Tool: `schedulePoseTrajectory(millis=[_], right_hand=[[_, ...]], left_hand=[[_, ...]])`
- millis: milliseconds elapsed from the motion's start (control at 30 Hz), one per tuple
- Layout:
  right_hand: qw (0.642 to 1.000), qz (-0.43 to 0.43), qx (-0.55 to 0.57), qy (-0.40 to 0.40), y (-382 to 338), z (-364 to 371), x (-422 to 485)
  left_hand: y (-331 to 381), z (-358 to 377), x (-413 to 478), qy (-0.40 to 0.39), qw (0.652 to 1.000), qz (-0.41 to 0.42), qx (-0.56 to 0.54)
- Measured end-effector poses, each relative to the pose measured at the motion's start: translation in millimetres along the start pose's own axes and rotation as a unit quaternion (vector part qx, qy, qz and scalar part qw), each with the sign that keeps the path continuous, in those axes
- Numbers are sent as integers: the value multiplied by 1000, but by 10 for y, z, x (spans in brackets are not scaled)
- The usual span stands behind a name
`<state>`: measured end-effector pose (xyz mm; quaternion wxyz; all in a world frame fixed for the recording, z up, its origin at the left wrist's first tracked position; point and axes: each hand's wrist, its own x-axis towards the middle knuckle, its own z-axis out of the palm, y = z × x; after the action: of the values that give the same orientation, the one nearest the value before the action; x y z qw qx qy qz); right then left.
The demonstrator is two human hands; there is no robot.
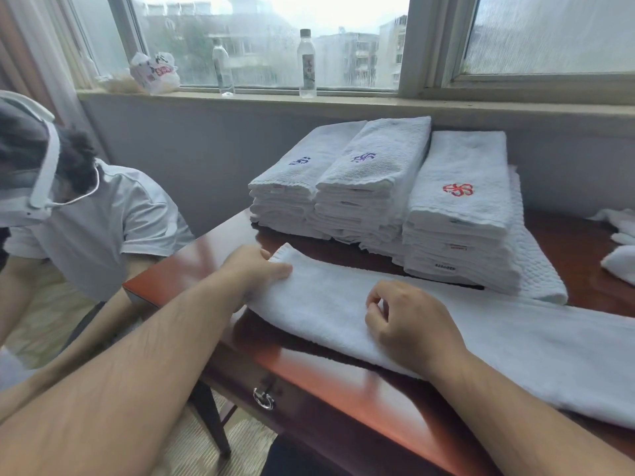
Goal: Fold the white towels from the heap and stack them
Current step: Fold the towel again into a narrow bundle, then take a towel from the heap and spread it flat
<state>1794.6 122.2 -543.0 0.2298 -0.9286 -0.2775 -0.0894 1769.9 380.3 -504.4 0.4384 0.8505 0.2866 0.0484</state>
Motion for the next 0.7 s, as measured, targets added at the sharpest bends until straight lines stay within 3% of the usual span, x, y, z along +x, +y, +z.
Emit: schedulePoseTrajectory(millis=[67, 167, 333, 400, 500, 600, 633, 700], right_hand=[[1000, -1, 1, -3, 5, -1, 5], [999, 16, 27, -19, 26, -2, 27], [971, 78, 211, -83, 35, -216, 169], [931, 119, 331, -98, 29, -338, 189], [827, 202, 513, -114, 20, -484, 149], [737, 259, 614, -114, 79, -629, 76], [721, 265, 631, -107, 126, -689, 41], [722, 257, 638, -78, 278, -819, -64]], left_hand=[[-20, -60, -12, -34, 992, -55, -105], [-18, -100, -21, -81, 976, -100, -177], [182, -143, -177, -149, 963, -21, -222], [392, -147, -304, -189, 955, 22, -228], [752, -10, -513, -223, 947, 74, -218], [1094, 311, -748, -237, 944, 108, -202], [1191, 445, -812, -244, 942, 117, -199], [1367, 749, -913, -263, 937, 130, -192]])
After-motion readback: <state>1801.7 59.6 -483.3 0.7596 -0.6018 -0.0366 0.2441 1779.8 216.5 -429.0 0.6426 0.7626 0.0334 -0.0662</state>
